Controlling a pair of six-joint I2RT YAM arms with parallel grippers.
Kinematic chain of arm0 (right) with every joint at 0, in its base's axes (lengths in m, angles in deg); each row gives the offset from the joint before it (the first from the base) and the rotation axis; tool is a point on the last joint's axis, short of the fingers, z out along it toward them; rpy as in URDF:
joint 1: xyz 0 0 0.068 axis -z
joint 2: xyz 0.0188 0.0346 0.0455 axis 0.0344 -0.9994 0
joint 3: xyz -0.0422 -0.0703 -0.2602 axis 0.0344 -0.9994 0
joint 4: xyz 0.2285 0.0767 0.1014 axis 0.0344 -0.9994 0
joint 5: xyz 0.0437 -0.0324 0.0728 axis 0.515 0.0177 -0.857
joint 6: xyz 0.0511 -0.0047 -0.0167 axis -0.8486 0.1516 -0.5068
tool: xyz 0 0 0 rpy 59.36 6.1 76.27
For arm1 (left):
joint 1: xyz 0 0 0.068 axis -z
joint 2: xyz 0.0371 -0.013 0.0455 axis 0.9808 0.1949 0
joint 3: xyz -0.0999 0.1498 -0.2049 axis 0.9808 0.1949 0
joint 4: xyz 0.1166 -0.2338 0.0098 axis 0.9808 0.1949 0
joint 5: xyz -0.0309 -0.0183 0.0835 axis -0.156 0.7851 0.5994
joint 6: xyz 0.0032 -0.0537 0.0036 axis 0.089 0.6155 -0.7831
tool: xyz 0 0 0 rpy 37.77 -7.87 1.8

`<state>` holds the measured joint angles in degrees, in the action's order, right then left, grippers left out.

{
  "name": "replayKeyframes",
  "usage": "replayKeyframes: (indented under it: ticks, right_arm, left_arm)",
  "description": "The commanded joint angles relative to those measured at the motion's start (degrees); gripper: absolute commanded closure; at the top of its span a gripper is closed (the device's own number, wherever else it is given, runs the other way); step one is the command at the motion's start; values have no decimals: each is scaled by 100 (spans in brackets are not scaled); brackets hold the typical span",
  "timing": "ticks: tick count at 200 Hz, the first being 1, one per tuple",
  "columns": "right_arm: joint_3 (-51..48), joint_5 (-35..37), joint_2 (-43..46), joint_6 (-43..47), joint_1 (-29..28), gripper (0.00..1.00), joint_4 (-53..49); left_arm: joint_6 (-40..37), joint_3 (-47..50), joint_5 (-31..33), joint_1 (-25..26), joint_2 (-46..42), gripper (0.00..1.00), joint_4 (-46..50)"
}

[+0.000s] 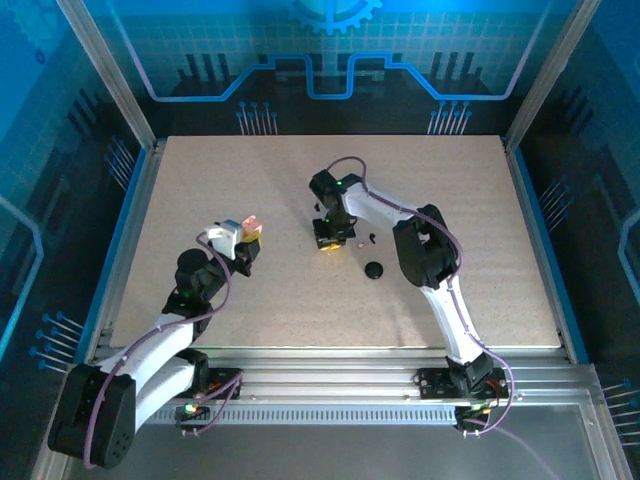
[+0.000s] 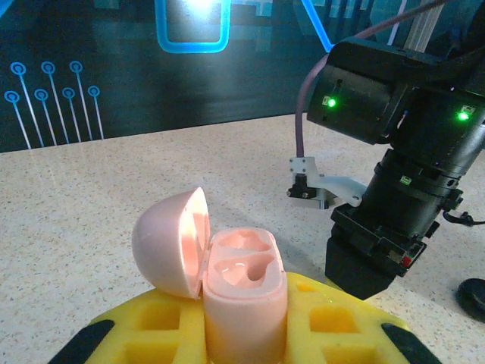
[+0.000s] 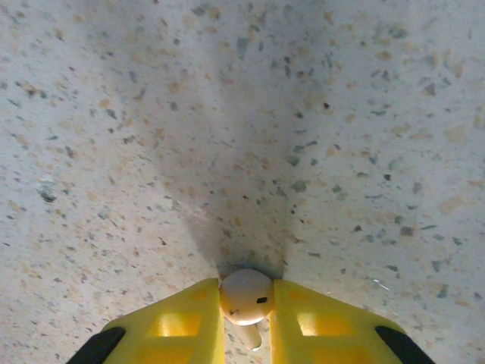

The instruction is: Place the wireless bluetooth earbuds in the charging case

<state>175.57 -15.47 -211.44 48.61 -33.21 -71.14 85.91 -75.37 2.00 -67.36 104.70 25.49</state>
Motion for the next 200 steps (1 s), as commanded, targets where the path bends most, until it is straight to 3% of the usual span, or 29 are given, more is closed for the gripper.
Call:
replayKeyframes:
  ticks: [1,59,106,147,200]
  right_arm:
    - [-615,-63,365,-188,-15,82,756]
    - [-2335,-42,1589,-562,25,83,2299]
    - [-3568,-72,2397,-954,133,83,3429]
    - [-4262,-72,2888,-1208,168,82,4215]
    - [-4813,-112,3452,-1240,295,82,4797]
  left_arm:
    - [197,24,-228,-50,76,83,-150]
    - [556,-54,-746,162,457,84,-515]
    - [394,-344,-627,690,773,84,-388]
    - [551,-525,-94,1424,1469,85,-788]
    - [516,-651,45,1755,2129,85,-1305]
